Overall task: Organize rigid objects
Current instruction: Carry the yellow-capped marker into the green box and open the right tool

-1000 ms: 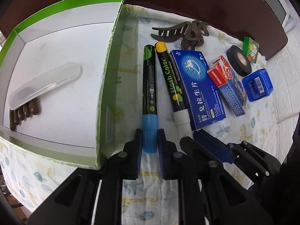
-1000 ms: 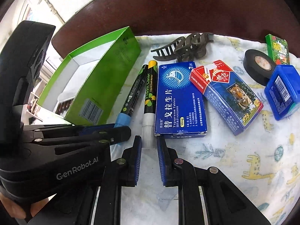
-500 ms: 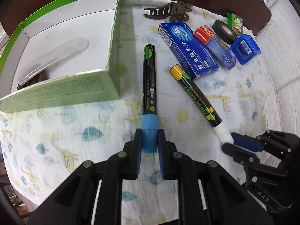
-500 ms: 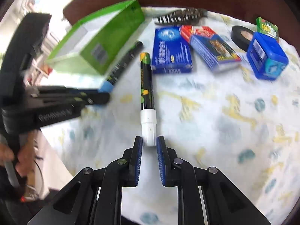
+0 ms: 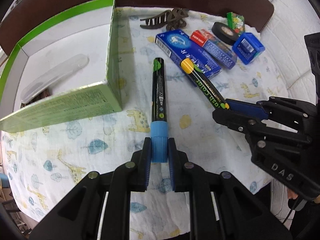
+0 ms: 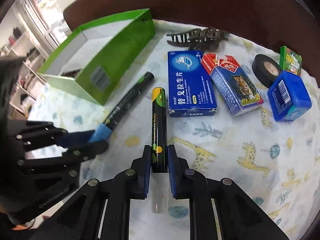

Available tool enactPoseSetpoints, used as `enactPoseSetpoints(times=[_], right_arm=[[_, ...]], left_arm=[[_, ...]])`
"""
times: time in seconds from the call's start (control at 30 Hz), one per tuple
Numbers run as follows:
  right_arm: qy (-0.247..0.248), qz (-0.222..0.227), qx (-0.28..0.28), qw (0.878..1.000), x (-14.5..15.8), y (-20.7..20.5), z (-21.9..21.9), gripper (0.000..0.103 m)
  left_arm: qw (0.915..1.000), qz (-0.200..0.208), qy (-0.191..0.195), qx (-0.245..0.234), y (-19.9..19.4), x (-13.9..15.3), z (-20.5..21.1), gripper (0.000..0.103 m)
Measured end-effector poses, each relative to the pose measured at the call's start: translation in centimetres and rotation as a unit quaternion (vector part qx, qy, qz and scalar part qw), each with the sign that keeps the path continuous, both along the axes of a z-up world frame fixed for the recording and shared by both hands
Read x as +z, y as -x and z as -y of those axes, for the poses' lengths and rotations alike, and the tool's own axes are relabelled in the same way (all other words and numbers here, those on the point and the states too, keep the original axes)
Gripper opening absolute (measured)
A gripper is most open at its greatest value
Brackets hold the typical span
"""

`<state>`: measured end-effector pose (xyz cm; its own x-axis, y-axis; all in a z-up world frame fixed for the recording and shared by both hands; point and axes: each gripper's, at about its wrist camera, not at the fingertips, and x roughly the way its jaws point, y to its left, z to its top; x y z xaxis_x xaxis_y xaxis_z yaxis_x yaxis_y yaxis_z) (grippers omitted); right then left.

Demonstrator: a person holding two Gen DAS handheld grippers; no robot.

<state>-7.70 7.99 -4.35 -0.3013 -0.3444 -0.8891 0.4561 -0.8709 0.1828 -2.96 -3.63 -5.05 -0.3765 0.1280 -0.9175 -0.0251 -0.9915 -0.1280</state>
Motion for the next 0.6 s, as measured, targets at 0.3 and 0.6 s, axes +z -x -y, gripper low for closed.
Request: enactPoseSetpoints(times=[0.3, 0.6], right_arm=[[0.124, -0.055, 0.001, 0.991, 10.3, -0.4, -0.1, 0.017], [0.115, -0.077, 0.045, 0.989, 12.0, 4.7, 12.5, 0.017]], left_arm=[[0.992, -0.114, -0.036, 0.04, -3.1, 11.4, 5.1, 0.014], [0.9792, -0.149, -0.004, 0.138, 1.5, 15.9, 13.6, 0.006]])
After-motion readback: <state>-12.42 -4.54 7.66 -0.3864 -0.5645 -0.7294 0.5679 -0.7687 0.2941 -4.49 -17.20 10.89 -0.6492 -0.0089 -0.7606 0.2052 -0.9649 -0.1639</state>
